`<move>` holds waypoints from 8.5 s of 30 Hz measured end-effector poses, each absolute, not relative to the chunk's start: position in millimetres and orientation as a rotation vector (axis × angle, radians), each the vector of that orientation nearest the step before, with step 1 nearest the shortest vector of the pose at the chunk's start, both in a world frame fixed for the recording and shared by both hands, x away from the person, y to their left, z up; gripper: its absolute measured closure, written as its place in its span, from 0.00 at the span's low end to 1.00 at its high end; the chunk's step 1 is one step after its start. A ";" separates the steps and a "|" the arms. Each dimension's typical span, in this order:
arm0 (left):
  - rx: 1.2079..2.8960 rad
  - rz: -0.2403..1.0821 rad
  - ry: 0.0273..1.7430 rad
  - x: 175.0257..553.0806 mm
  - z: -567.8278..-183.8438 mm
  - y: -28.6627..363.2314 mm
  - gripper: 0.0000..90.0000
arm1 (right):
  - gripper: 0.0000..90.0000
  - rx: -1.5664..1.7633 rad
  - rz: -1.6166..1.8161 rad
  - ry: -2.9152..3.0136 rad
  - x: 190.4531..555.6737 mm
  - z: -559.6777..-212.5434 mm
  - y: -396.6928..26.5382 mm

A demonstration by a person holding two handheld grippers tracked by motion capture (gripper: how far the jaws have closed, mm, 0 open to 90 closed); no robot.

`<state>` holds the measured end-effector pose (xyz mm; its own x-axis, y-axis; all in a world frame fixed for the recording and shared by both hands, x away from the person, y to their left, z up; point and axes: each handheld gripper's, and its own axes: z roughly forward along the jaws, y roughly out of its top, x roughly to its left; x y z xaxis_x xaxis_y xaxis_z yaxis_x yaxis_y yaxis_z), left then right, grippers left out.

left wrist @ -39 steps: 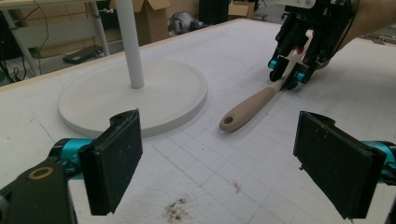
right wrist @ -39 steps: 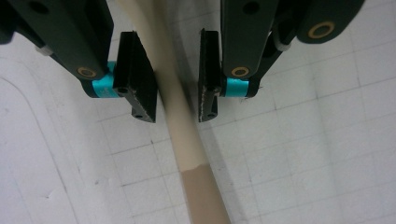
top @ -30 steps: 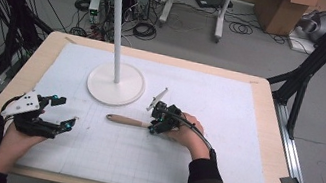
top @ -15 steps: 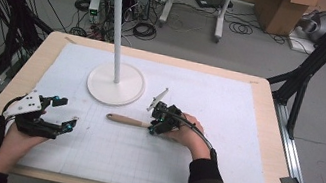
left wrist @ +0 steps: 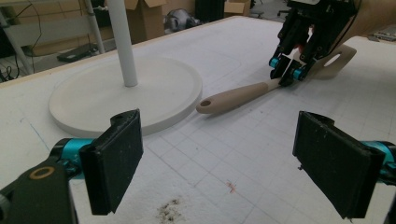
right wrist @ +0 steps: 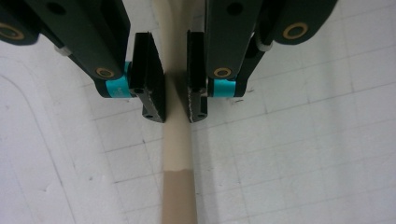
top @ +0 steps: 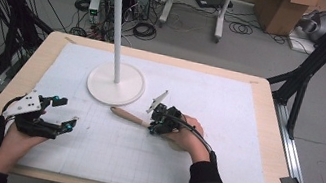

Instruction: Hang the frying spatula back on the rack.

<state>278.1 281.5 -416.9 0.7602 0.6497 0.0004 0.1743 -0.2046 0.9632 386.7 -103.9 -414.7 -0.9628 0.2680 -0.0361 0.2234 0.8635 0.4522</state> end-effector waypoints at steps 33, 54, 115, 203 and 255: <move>1.637 0.435 0.575 265.8 -377.9 236.1 0.17 | 0.87 0.416 1.404 2.431 313.4 -351.1 -143.7; 1.511 0.336 0.595 276.4 -342.0 161.9 0.27 | 0.87 0.412 1.536 2.295 298.1 -344.9 -137.2; 1.516 0.197 0.450 320.4 -303.5 140.4 0.85 | 0.46 0.414 1.782 2.238 299.1 -342.3 -163.8; 1.628 0.243 0.538 454.3 -202.6 190.7 0.85 | 0.21 0.450 1.795 2.374 300.4 -372.3 -251.2; 1.765 0.298 0.459 281.7 -383.7 230.8 0.20 | 0.16 0.632 1.624 2.370 291.1 -408.1 -268.7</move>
